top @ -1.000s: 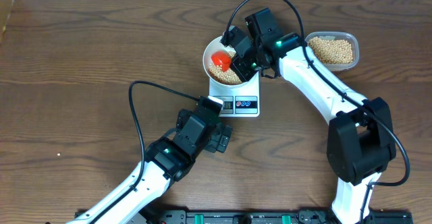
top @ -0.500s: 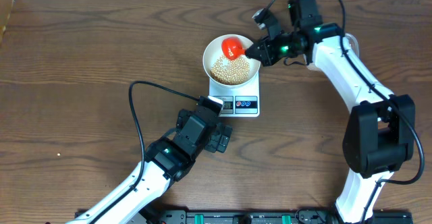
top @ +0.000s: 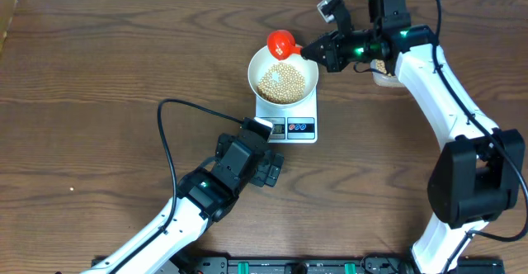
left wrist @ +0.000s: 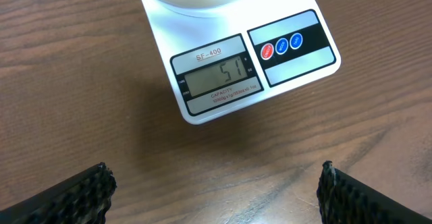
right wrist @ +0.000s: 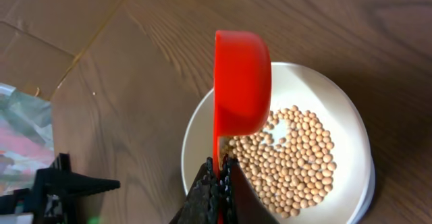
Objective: Scoop item into bowl and weigh 50g on scale
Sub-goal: 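Raise the scoop out of the bowl and move it right, then dip the scoop into the soybean tub with the right gripper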
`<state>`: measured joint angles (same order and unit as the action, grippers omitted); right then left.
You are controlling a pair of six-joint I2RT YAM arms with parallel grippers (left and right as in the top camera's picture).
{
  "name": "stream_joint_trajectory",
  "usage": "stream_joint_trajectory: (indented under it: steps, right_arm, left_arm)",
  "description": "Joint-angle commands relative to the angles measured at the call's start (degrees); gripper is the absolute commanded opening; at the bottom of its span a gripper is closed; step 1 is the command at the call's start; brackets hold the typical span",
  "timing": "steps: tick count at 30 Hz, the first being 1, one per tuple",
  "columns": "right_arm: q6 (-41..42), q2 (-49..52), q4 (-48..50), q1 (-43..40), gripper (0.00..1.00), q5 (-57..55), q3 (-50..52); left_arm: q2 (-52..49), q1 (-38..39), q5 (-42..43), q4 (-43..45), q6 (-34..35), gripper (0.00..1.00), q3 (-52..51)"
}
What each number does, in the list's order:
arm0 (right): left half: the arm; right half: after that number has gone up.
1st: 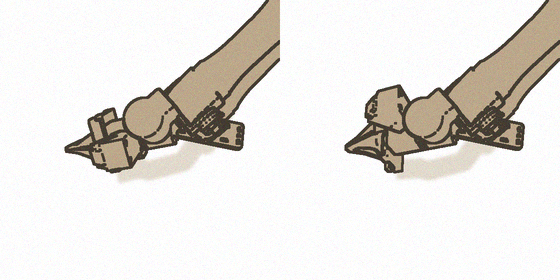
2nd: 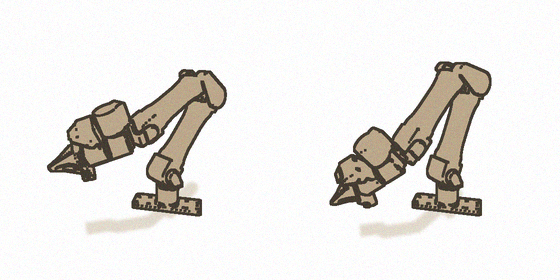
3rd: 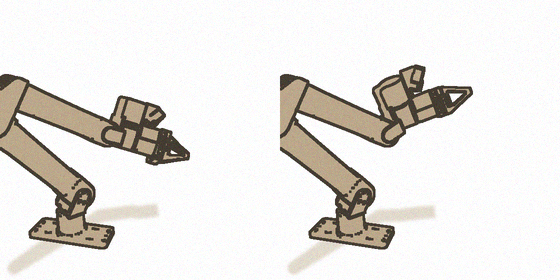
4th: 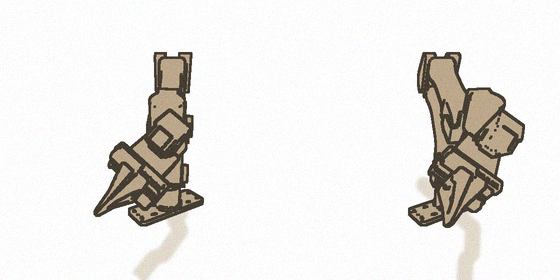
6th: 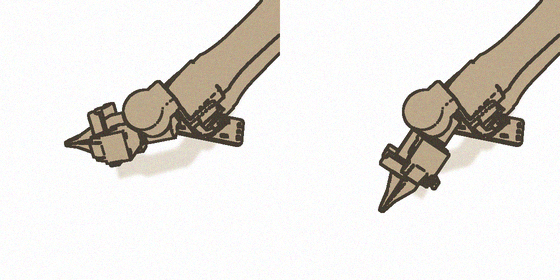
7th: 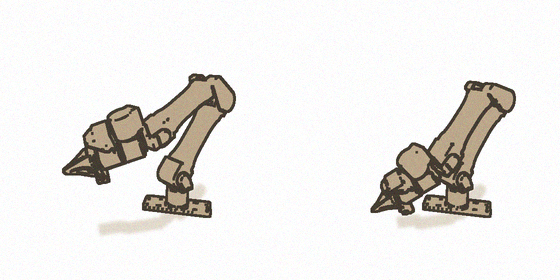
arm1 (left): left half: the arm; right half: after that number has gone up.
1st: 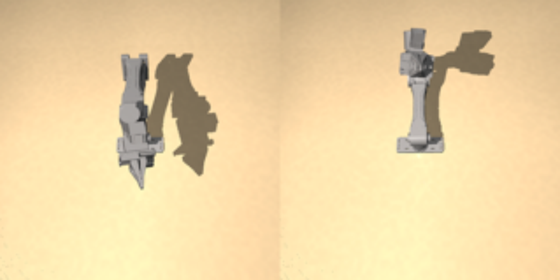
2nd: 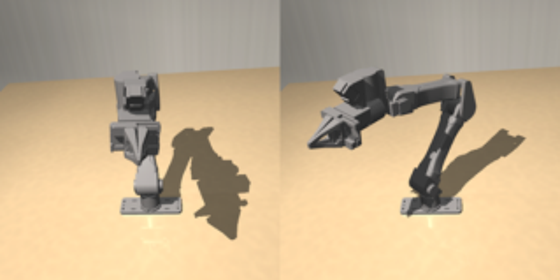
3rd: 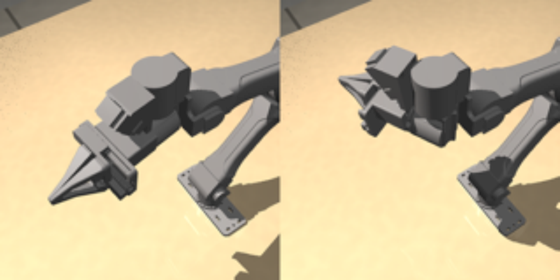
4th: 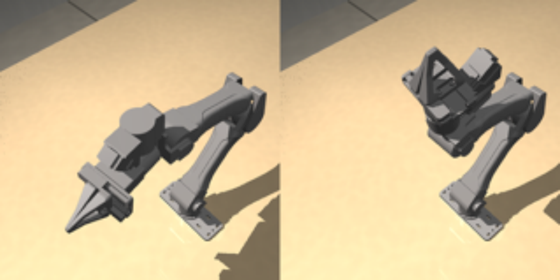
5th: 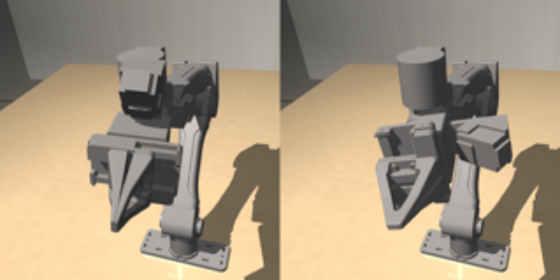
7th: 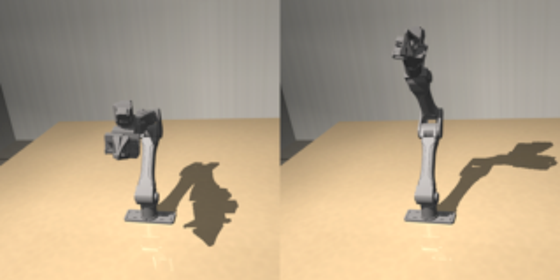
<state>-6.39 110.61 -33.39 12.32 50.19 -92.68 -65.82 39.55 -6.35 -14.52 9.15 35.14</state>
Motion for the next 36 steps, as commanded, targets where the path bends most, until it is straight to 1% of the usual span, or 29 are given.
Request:
stream_joint_trajectory:
  steps: [1, 10, 16, 29, 33, 36]
  right_arm:
    - [1.7, -2.0, 0.0, -1.1, 0.01, 1.6, -0.7]
    - [2.8, -2.5, -0.4, -2.7, 0.01, 1.3, -0.7]
    - [2.7, -2.5, -2.5, -2.7, 0.01, -1.8, -0.7]
    - [2.7, -2.5, -5.0, -3.1, 0.01, -1.8, -0.7]
    - [3.2, -2.8, -5.2, -5.0, 0.01, 1.0, -0.7]
    - [3.2, -4.2, -5.9, -8.0, 0.01, 2.9, -0.7]
  left_arm:
    - [0.3, 0.1, -0.1, 0.0, -0.3, 0.98, -0.4]
    - [0.3, 0.1, -0.1, 0.0, -0.3, 0.98, -0.4]
    - [0.3, 0.1, -0.1, 0.0, -0.3, 0.98, -0.4]
    - [0.3, 0.1, -0.1, 0.0, -0.3, 0.98, -0.4]
    - [0.3, 0.1, -0.1, 0.0, -0.3, 0.98, -0.4]
    - [0.3, 0.1, -0.1, 0.0, -0.3, 0.98, -0.4]
